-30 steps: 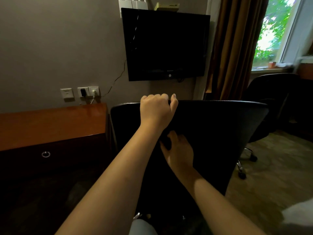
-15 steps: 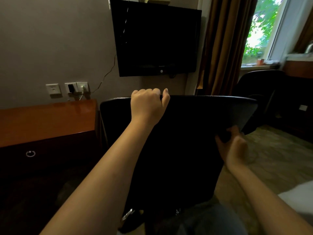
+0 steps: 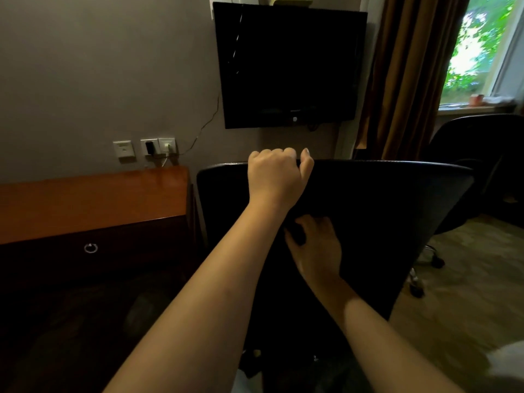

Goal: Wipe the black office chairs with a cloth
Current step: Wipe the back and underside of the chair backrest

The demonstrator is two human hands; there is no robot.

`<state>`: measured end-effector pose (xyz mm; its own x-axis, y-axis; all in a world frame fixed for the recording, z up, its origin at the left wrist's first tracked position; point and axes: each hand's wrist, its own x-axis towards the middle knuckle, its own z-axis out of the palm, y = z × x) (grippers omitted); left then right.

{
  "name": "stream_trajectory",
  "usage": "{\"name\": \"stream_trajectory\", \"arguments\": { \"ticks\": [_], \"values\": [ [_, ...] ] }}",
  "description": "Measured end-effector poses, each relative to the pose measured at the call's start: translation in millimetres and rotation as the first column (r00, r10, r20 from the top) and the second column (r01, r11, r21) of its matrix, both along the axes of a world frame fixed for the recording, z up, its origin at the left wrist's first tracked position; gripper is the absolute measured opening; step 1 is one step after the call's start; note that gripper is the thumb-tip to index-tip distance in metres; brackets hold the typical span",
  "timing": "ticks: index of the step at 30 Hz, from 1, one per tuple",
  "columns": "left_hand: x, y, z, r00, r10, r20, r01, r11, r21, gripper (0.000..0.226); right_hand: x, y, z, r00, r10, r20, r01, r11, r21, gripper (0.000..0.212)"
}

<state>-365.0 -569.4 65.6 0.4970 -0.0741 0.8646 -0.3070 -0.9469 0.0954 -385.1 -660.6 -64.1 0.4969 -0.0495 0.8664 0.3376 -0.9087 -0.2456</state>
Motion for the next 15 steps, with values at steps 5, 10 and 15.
{"name": "stream_trajectory", "arguments": {
  "ticks": [5, 10, 15],
  "values": [
    [-5.0, 2.1, 3.8, 1.000, -0.017, -0.023, 0.018, 0.999, 0.028, 0.053, 7.7, 5.9, -7.8, 0.995, 0.091, -0.036, -0.097, 0.978, -0.183, 0.026],
    [-4.0, 6.5, 4.5, 0.996, -0.083, -0.024, 0.085, 0.991, 0.099, 0.041, 1.2, -55.6, -7.2, 0.994, 0.086, -0.069, -0.090, 0.994, -0.058, 0.028],
    [-7.4, 10.2, 3.6, 0.992, -0.101, -0.073, 0.109, 0.986, 0.124, 0.033, -8.3, -125.5, -11.1, 1.000, -0.010, -0.014, 0.013, 0.963, 0.270, 0.046]
  ]
}}
